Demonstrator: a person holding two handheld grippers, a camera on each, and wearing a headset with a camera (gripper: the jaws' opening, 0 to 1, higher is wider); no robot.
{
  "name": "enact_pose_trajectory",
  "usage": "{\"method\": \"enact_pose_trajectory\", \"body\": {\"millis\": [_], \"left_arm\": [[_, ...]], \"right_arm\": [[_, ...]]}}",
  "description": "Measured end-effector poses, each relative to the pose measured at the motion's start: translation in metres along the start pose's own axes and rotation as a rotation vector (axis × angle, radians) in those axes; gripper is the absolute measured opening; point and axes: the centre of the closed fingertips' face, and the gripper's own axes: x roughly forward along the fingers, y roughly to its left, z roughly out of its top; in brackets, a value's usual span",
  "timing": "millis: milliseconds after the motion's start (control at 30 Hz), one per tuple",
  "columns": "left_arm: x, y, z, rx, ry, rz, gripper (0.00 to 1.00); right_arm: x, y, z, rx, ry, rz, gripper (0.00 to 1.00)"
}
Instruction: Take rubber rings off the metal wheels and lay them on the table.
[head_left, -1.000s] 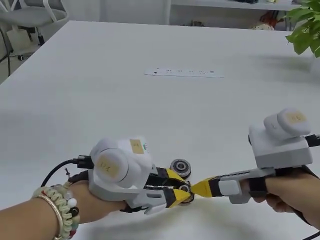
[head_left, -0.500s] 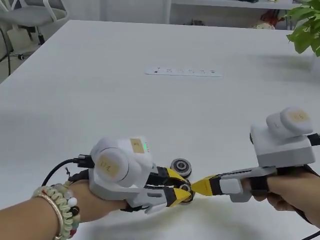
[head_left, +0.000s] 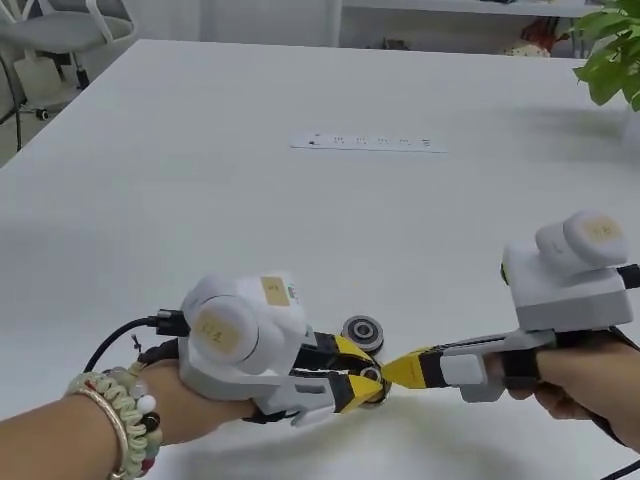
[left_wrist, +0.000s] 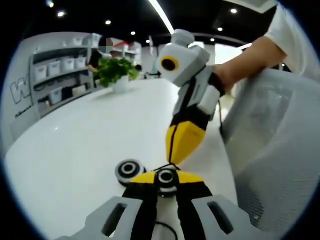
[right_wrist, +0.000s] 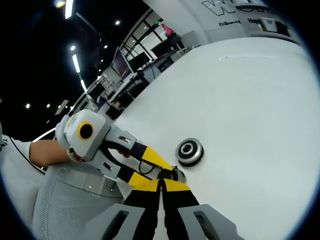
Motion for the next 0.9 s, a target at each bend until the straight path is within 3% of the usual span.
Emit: {"method": "enact_pose_trajectory", "body": {"millis": [367, 400, 467, 533, 567, 600, 667, 767, 833, 900], "left_arm": [[0.000, 0.001, 0.000, -0.002, 0.000, 0.005, 0.14], [0.000, 0.001, 0.000, -0.003, 0.000, 0.005, 0.14], [0.000, 0.001, 0.000, -0.002, 0.000, 0.006, 0.14], [0.000, 0.001, 0.000, -0.003, -0.001, 0.007, 0.14], [0.000, 0.001, 0.000, -0.004, -0.002, 0.007, 0.14], [0.000, 0.000, 0.000, -0.005, -0.003, 0.007, 0.14], [0.000, 0.000, 0.000, -0.006, -0.004, 0.008, 0.14], [0.000, 0.000, 0.000, -0.006, -0.004, 0.009, 0.14], [0.000, 0.000, 0.000, -0.005, -0.004, 0.010, 0.14], [0.000, 0.000, 0.000, -0.004, -0.003, 0.011, 0.14]], "right_arm": [[-0.001, 0.002, 0.002, 0.012, -0.017, 0.005, 0.00], [-0.002, 0.014, 0.014, 0.013, -0.083, 0.077, 0.00], [-0.016, 0.030, 0.052, 0.136, -0.247, 0.164, 0.00], [-0.026, 0.018, 0.066, 0.112, -0.316, 0.094, 0.00], [-0.028, 0.015, 0.063, 0.107, -0.305, 0.083, 0.00], [-0.030, 0.006, 0.058, 0.083, -0.290, 0.038, 0.00], [-0.028, -0.006, 0.043, 0.047, -0.226, -0.028, 0.00], [-0.019, -0.015, 0.016, -0.004, -0.101, -0.084, 0.00], [-0.013, -0.016, 0.005, -0.042, -0.037, -0.098, 0.00], [-0.008, -0.011, 0.000, -0.070, -0.014, -0.083, 0.00]]}}
